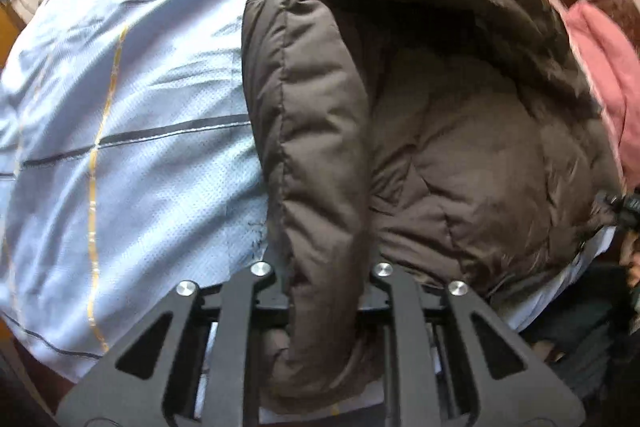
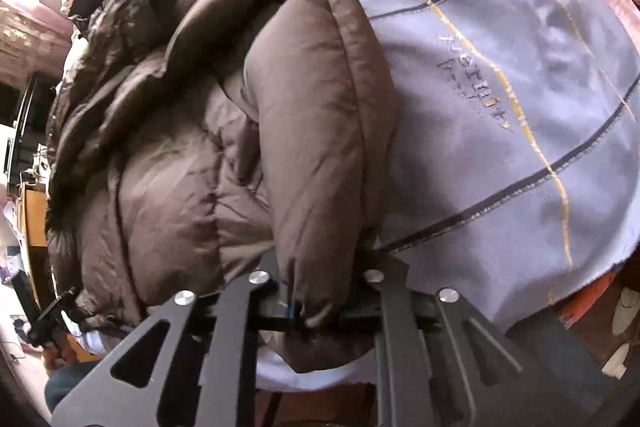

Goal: Fold large clothes

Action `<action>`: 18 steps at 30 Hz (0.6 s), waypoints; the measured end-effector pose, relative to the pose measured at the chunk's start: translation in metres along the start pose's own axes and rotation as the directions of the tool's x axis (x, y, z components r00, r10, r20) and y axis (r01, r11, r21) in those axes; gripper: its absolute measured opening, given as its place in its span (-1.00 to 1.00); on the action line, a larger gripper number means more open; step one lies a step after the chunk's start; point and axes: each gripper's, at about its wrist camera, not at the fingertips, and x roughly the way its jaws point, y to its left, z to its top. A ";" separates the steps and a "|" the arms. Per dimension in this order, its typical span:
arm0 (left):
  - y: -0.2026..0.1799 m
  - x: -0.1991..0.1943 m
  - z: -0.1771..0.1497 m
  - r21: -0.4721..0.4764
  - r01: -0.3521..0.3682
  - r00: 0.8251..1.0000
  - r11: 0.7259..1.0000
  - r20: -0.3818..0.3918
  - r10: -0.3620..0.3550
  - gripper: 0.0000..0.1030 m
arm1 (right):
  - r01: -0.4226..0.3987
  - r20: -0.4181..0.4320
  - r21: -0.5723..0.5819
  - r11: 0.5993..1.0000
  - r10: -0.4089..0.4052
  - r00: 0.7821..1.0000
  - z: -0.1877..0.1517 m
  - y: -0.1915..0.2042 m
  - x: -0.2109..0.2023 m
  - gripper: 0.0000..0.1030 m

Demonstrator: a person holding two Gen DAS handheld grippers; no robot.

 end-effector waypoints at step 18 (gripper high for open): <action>-0.051 -0.175 0.117 0.143 -0.217 0.900 0.966 0.412 0.141 0.96 | 0.094 0.314 -0.124 0.988 -0.051 0.948 0.116 0.064 -0.130 0.89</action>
